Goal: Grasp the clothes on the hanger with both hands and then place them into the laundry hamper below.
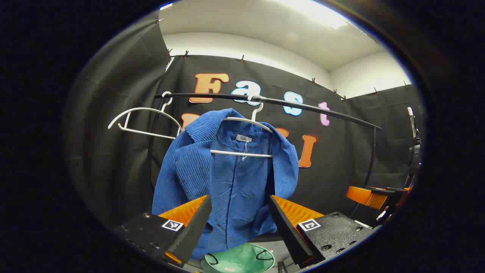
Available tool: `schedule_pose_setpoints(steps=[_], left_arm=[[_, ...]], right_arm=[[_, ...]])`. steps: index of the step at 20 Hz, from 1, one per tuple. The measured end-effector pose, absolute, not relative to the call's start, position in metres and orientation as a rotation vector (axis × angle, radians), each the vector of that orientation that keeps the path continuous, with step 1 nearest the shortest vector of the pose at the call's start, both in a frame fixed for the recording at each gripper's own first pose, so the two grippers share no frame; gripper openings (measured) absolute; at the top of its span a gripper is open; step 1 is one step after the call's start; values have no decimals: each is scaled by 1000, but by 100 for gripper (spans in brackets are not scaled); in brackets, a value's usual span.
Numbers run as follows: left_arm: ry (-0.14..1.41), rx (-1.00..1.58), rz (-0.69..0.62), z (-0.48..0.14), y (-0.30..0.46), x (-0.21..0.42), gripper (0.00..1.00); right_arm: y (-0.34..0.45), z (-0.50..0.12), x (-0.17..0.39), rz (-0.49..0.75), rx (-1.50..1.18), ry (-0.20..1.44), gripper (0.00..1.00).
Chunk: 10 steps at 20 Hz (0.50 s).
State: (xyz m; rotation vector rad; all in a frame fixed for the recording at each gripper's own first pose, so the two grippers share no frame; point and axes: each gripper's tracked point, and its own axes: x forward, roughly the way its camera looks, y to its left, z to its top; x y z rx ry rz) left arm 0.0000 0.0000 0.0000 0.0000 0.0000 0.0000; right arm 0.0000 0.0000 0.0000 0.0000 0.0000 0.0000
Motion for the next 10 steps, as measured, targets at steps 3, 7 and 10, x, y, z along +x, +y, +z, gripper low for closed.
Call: schedule_pose_setpoints(steps=[3,7,10], left_arm=[[18,1,-2,-5,0,3,95],[42,13,-5,-12,3,3,95],[52,17,-2,-16,11,4,92]], right_arm=[[2,-18,0,-1,-63,14,97],[10,-58,-15,13,-142,66,98],[14,-88,-17,5,-82,113,98]])
